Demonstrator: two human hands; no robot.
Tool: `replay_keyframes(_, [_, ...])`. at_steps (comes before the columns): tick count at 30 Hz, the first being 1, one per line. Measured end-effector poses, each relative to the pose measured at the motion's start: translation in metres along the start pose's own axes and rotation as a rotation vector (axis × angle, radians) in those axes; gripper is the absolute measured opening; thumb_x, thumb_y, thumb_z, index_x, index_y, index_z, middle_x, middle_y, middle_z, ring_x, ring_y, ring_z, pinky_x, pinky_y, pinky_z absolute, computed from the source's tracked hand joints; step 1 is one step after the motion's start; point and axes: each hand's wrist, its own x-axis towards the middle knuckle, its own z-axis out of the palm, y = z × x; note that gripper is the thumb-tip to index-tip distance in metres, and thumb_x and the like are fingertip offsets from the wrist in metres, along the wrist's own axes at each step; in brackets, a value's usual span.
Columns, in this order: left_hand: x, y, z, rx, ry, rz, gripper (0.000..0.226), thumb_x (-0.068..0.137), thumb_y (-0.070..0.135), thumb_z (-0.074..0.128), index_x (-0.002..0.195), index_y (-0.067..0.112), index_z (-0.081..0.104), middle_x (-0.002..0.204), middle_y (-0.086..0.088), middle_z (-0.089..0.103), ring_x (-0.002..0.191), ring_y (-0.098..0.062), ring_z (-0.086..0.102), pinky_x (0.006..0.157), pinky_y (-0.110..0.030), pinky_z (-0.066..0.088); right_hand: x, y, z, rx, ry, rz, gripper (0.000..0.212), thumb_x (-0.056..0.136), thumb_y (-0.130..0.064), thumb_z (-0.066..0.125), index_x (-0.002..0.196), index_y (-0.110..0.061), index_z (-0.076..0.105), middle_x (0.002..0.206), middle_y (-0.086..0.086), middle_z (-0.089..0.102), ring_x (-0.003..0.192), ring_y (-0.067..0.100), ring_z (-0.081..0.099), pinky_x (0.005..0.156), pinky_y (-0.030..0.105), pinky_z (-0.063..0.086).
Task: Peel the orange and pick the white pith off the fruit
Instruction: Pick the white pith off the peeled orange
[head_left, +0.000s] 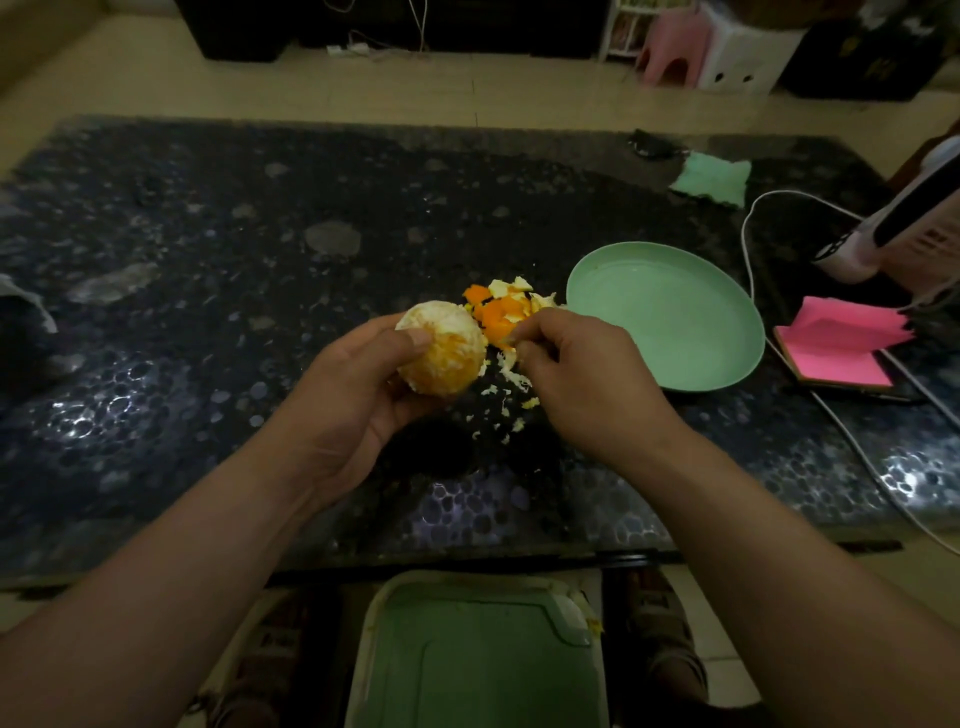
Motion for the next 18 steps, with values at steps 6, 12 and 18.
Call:
replay_keyframes(6, [0.002,-0.004,0.001,0.021,0.031,-0.013,0.048,0.080,0.026,0.068,0.124,0.009,0.071,0.118,-0.010,0.078,0.106,-0.023,0.075,0.089,-0.040,0.065,0.007,0.007,0.009,-0.235,-0.018,0.048,0.018,0.101,-0.036,0.064,0.091,-0.022,0.064,0.079,-0.005,0.065,0.074,0.017,0.061,0.064,0.036,0.049])
replay_keyframes(12, [0.004,-0.004,0.001,0.030,0.041,-0.006,0.050,0.079,0.027,0.069,0.126,0.010,0.070,0.117,-0.008,0.079,0.104,-0.021,0.076,0.082,-0.037,0.064,0.005,0.003,0.005,-0.219,-0.015,0.038,0.012,0.101,-0.029,0.058,0.105,-0.027,0.069,0.092,-0.007,0.071,0.084,0.018,0.065,0.070,0.036,0.052])
replay_keyframes(18, [0.002,-0.004,0.004,0.055,0.054,0.002,0.044,0.084,0.023,0.072,0.126,0.008,0.069,0.115,-0.009,0.079,0.102,-0.021,0.077,0.079,-0.035,0.063,-0.003,-0.009,-0.003,0.015,0.019,-0.024,0.005,0.100,-0.027,0.067,0.099,-0.028,0.071,0.086,-0.015,0.069,0.081,0.003,0.064,0.071,0.021,0.052])
